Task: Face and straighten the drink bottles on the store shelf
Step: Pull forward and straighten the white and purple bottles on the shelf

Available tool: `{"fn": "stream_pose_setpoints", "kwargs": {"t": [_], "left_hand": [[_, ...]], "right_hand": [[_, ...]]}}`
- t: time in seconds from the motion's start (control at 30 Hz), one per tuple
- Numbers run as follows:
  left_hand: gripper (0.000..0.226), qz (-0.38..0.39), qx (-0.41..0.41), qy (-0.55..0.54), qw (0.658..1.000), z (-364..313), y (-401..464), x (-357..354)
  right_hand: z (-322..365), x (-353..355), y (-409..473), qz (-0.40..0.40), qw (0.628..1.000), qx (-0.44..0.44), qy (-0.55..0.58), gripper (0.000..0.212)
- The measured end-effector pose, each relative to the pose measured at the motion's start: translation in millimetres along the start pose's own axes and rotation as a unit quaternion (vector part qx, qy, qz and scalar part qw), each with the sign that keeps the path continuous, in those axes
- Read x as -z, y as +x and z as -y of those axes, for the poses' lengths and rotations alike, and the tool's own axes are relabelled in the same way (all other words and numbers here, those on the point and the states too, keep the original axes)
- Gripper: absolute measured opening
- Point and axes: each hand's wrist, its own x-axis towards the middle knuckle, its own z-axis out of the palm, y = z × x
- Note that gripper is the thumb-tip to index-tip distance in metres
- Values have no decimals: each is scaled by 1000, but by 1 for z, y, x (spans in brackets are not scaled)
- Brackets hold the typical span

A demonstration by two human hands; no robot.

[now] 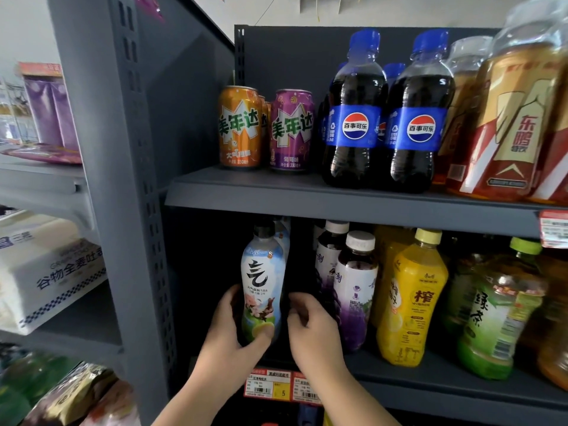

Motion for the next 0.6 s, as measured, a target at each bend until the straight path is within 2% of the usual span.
{"fn": "stream_pose_setpoints", "kwargs": {"t": [0.1, 0.17, 0.23, 0.33, 0.47, 0.53, 0.6], "left_hand": [[86, -42, -52, -4, 998, 4, -9, -3], [79, -95, -141, 25, 985, 4, -18, -6], [65, -143, -244, 42, 958, 1, -26, -12], [47, -130, -317, 31, 939, -10, -35, -23], [45, -51, -306, 34, 950, -25, -42, -42], [54, -9, -253, 42, 967, -31, -41, -54], [56, 25, -185, 56, 981, -38, -39, -65]], "right_hand": [[0, 9, -19, -64, 994, 81, -29, 36], [-3, 16, -29, -128, 977, 158, -66, 35], [-5, 24, -36, -188, 953, 216, -95, 36], [-5, 34, -42, -267, 924, 251, -105, 42], [-7, 36, -41, -294, 928, 208, -94, 70], [-11, 34, -37, -283, 939, 176, -84, 83], [-16, 32, -32, -266, 952, 140, -66, 86]]}}
